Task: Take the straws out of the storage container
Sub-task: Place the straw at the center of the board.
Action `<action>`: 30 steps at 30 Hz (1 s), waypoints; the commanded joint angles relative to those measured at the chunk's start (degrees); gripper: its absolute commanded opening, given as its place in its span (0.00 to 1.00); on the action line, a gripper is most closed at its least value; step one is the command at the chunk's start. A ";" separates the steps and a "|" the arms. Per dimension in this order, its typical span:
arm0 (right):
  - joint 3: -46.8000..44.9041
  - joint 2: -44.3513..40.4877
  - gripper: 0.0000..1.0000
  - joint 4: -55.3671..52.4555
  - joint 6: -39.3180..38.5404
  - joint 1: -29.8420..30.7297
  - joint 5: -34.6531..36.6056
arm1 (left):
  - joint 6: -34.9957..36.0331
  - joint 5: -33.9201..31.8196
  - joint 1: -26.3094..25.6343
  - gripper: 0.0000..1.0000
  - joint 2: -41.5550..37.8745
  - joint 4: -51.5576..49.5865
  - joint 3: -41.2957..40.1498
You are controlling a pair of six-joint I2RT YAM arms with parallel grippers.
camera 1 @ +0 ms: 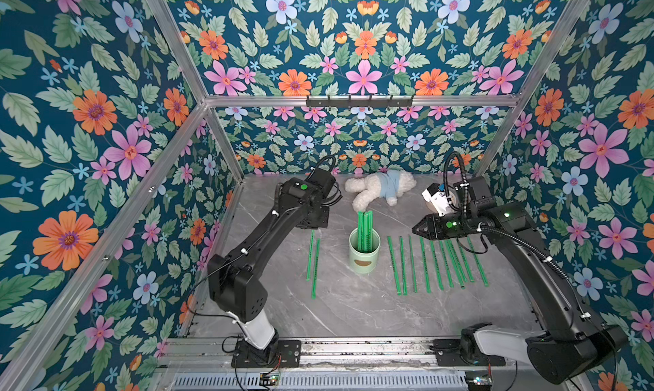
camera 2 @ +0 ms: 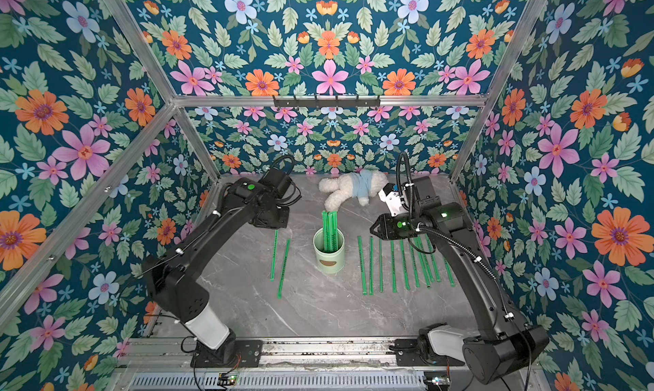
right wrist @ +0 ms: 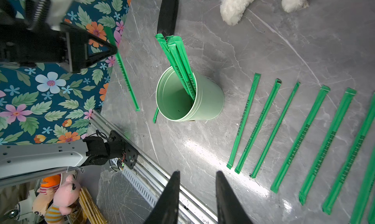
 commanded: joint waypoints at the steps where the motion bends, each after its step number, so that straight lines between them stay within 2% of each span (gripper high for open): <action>1: 0.36 0.02 0.32 -0.59 -0.95 0.31 0.69 | -0.46 5.08 0.23 0.04 4.07 -1.13 1.38; 5: 0.36 -0.07 0.32 -0.71 -1.02 0.41 0.96 | -0.76 10.02 0.92 0.04 9.03 -0.77 2.40; 8: 0.26 -0.20 0.32 -0.68 -1.10 0.44 1.07 | -1.13 11.27 1.06 0.04 11.65 -0.26 2.32; 15: 0.24 0.00 0.32 -0.59 -1.10 0.67 1.07 | -1.73 14.33 2.23 0.04 13.15 4.75 -2.60; 30: 0.34 0.65 0.34 -0.84 -1.19 1.26 1.02 | -1.47 14.72 3.56 0.05 14.29 8.54 -6.96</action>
